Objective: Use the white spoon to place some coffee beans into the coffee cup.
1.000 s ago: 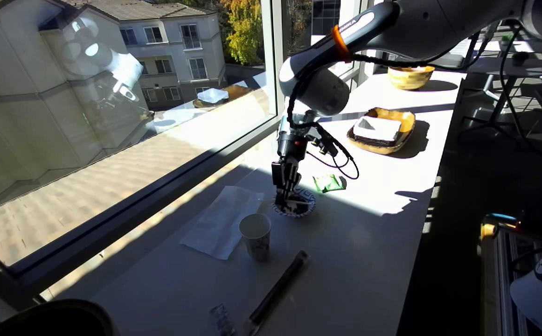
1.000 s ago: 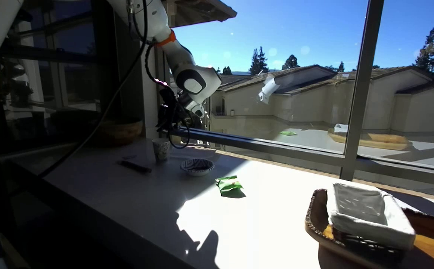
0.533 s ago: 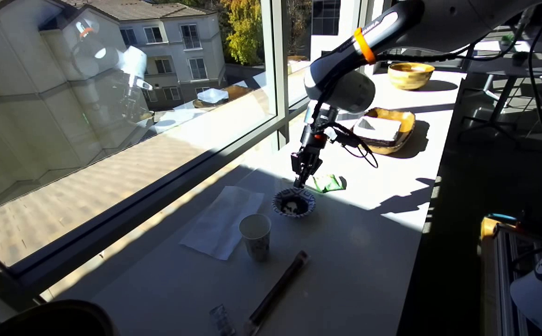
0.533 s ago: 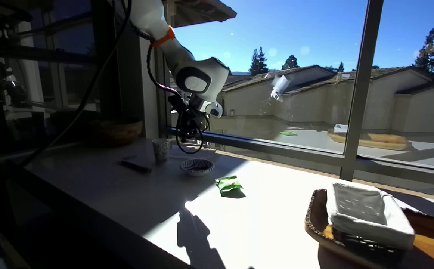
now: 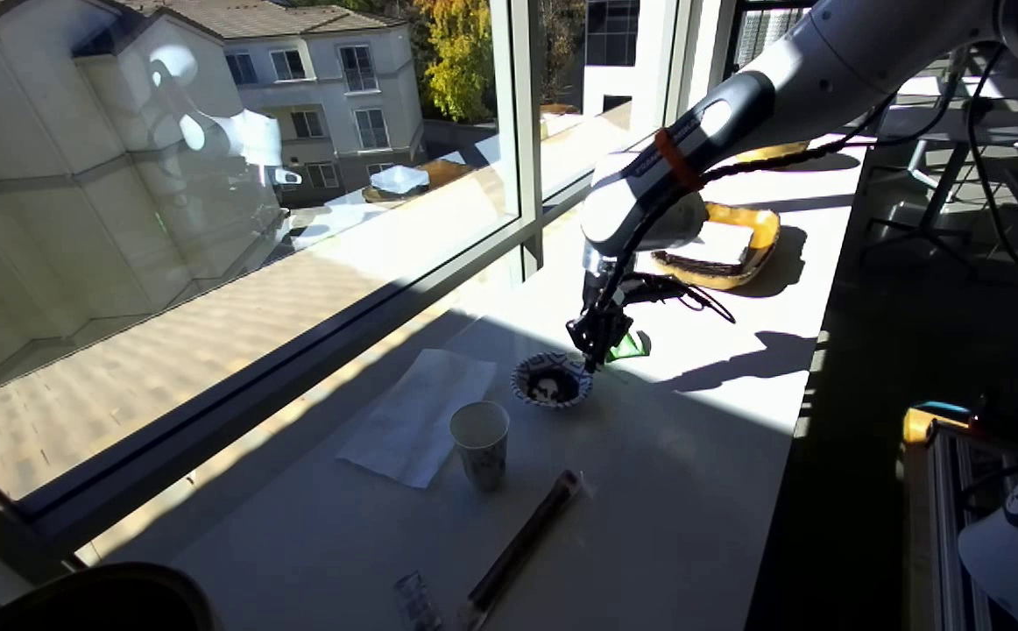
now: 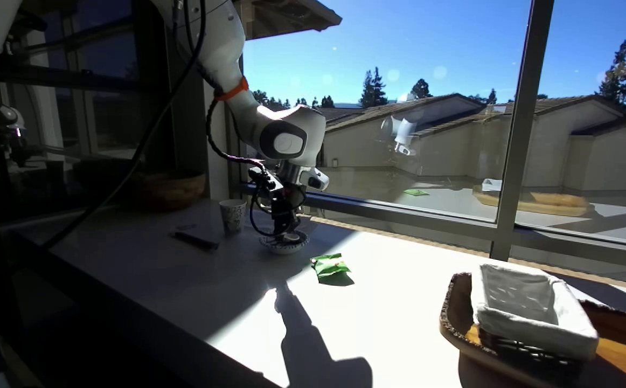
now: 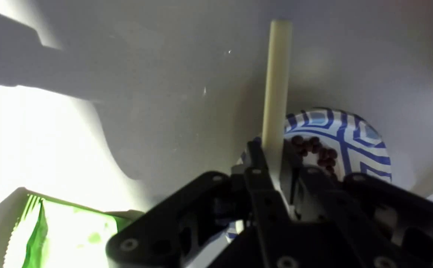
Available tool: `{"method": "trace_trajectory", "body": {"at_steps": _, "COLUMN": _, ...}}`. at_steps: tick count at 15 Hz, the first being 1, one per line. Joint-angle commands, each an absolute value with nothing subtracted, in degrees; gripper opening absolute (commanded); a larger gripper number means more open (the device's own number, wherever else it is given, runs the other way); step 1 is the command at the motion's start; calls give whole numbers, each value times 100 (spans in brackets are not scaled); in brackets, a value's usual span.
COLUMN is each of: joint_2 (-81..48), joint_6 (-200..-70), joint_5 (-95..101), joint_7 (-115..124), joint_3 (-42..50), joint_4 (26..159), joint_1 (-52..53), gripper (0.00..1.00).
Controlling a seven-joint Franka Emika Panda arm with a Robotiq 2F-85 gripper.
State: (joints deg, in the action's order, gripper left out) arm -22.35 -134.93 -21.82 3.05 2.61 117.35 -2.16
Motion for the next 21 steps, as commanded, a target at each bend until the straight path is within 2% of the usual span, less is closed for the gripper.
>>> {"method": "trace_trajectory", "body": {"at_steps": 1, "joint_2": -2464, "joint_6": -13436, "joint_5": -1568, "joint_7": 1056, "joint_3": 314, "joint_4": 11655, "joint_1": -33, "gripper": 4}}
{"method": "trace_trajectory", "body": {"at_steps": 21, "joint_2": -2841, "joint_6": -13926, "joint_5": -868, "joint_7": 791, "joint_3": 88, "joint_4": 11157, "joint_1": 92, "gripper": 4}}
